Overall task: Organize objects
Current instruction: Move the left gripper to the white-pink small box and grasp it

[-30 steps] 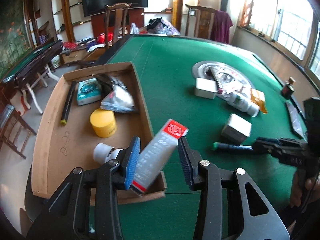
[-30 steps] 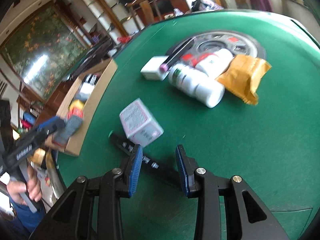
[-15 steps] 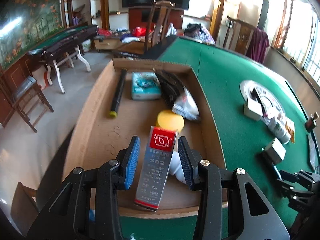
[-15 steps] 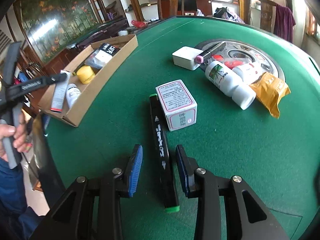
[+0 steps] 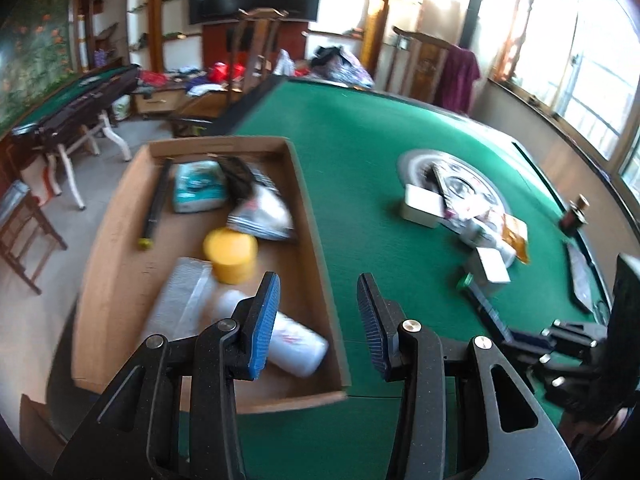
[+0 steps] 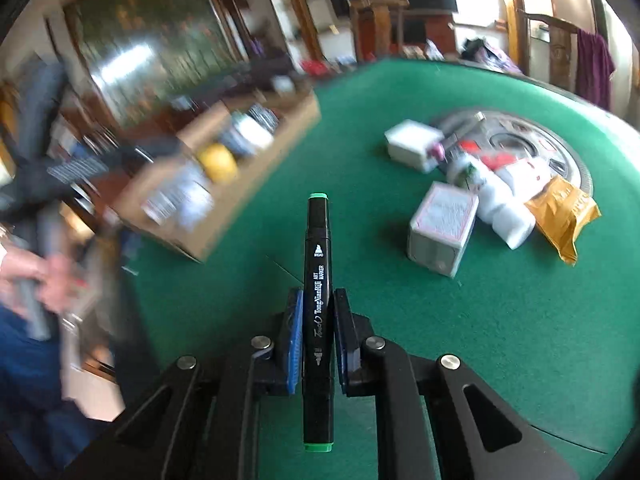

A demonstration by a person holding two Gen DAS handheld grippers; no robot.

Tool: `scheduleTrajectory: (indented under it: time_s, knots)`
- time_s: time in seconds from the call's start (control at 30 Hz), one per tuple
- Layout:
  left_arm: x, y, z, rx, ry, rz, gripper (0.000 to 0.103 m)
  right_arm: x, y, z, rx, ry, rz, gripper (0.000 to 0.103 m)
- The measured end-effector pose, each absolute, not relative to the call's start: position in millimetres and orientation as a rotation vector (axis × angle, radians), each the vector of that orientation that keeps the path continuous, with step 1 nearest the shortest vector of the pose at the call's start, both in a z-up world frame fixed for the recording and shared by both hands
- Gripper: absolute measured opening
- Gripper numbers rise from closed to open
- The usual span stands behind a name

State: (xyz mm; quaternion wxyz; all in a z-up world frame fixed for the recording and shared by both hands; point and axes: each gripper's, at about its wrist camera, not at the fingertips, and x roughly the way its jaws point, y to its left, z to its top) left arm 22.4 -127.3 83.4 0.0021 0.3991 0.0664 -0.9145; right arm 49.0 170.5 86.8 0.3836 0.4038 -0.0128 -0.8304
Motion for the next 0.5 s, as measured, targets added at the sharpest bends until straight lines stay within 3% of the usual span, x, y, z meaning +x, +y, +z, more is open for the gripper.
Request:
scheduleTrajectory:
  time_s: [0.07,0.23,0.5]
  knots:
    - [15,-111,81,1.291,0.190,-2.885,0.040,43,193,99,0.989,-0.134,-2.145,0.013]
    - [-12,-71,74,1.461,0.255,-2.913,0.040,6,240,109,1.006,-0.157,-2.452,0.013]
    - [-57,16,58,1.635,0.039,-2.902,0.040,-7,274,93,0.992,-0.307,-2.506,0.013]
